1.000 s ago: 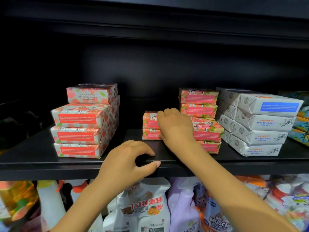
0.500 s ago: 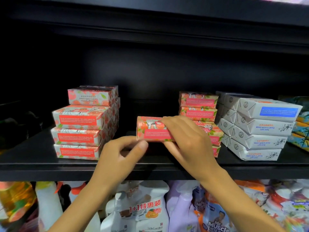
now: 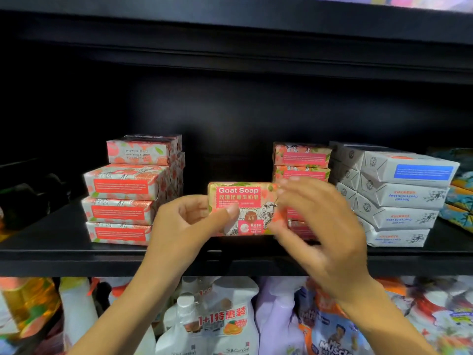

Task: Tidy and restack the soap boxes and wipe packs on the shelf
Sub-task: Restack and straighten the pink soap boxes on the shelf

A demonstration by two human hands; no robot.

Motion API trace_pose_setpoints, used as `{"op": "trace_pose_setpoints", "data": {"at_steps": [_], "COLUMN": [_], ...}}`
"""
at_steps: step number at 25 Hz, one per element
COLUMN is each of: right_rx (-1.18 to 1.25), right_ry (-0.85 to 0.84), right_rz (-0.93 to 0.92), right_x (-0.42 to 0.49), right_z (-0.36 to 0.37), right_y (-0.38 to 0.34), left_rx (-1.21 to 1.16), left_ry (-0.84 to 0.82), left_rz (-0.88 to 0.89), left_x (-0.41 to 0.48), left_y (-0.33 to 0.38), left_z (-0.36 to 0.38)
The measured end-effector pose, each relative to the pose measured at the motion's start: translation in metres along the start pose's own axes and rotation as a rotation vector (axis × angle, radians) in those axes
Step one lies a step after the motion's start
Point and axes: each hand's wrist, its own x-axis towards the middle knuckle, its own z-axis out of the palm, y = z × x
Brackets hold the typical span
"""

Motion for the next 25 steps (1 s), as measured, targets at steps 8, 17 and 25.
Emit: {"op": "trace_pose_setpoints", "data": {"at_steps": [8, 17, 25], "right_rx": [0.286, 0.045, 0.776], "right_ry": [-0.222, -0.109, -0.414], "right_rz": [0.372, 0.022, 0.732], "right_x": [0.012, -0.004, 0.0], "right_z": [-0.021, -0.017, -0.022], "right_y": [0.0, 0.009, 0.016], "left_rx": [-0.062, -0.078, 0.153], "left_ry": [-0.171, -0.224, -0.251], "left_rz": [0.216, 0.144, 0.404], "left_x": [-0.004, -0.004, -0.005], "left_y": [-0.002, -0.003, -0.005], "left_z": [0.01, 0.011, 0.009]}}
